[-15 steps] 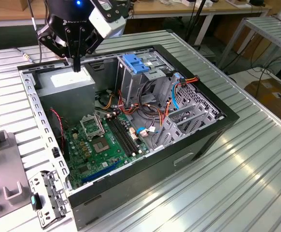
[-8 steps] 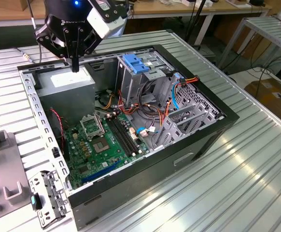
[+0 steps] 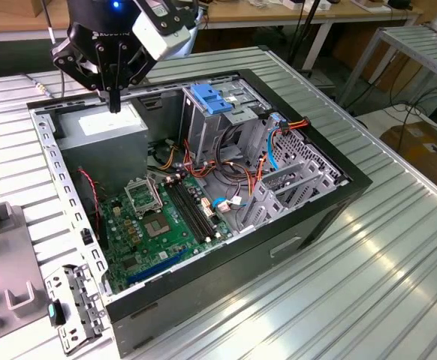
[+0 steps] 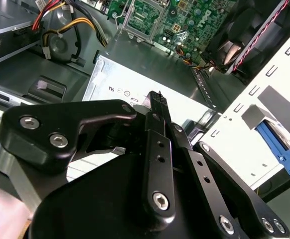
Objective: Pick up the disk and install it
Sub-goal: 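Reach for the disk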
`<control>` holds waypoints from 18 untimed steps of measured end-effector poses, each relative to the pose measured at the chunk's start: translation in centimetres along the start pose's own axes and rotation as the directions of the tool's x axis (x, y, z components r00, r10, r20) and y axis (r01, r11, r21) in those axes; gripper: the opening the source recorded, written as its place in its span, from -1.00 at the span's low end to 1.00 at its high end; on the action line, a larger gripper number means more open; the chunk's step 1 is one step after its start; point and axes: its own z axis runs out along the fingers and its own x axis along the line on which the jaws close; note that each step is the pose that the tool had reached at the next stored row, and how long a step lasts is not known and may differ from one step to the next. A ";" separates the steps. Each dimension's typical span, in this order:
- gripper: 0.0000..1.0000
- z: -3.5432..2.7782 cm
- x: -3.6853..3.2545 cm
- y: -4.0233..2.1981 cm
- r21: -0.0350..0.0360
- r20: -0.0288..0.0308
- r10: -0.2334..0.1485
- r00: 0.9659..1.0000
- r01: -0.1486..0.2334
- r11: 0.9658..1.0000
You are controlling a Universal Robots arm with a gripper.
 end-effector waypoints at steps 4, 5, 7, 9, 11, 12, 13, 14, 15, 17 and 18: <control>-0.79 0.00 0.13 -0.01 0.000 -0.001 0.000 1.000 0.000 1.000; -0.79 0.00 0.16 -0.01 0.000 -0.001 0.000 1.000 0.000 1.000; -0.79 0.00 0.21 -0.01 0.000 -0.001 0.000 1.000 0.000 1.000; -0.79 0.01 0.27 -0.02 0.000 -0.002 0.000 1.000 0.000 1.000; -0.79 0.01 0.37 -0.03 0.000 -0.002 0.000 1.000 0.000 1.000; -0.79 0.01 0.39 -0.03 0.000 -0.003 0.000 1.000 0.000 1.000; -0.79 0.01 0.44 -0.03 0.000 -0.003 0.000 1.000 0.000 1.000; -0.79 0.01 0.47 -0.04 0.000 -0.003 0.000 1.000 0.000 1.000; -0.79 0.01 0.49 -0.04 0.000 -0.004 0.000 1.000 0.000 1.000; -0.79 0.01 0.55 -0.04 0.000 -0.004 0.000 1.000 0.000 1.000; -0.79 0.02 0.57 -0.04 0.000 -0.004 0.000 1.000 0.000 1.000</control>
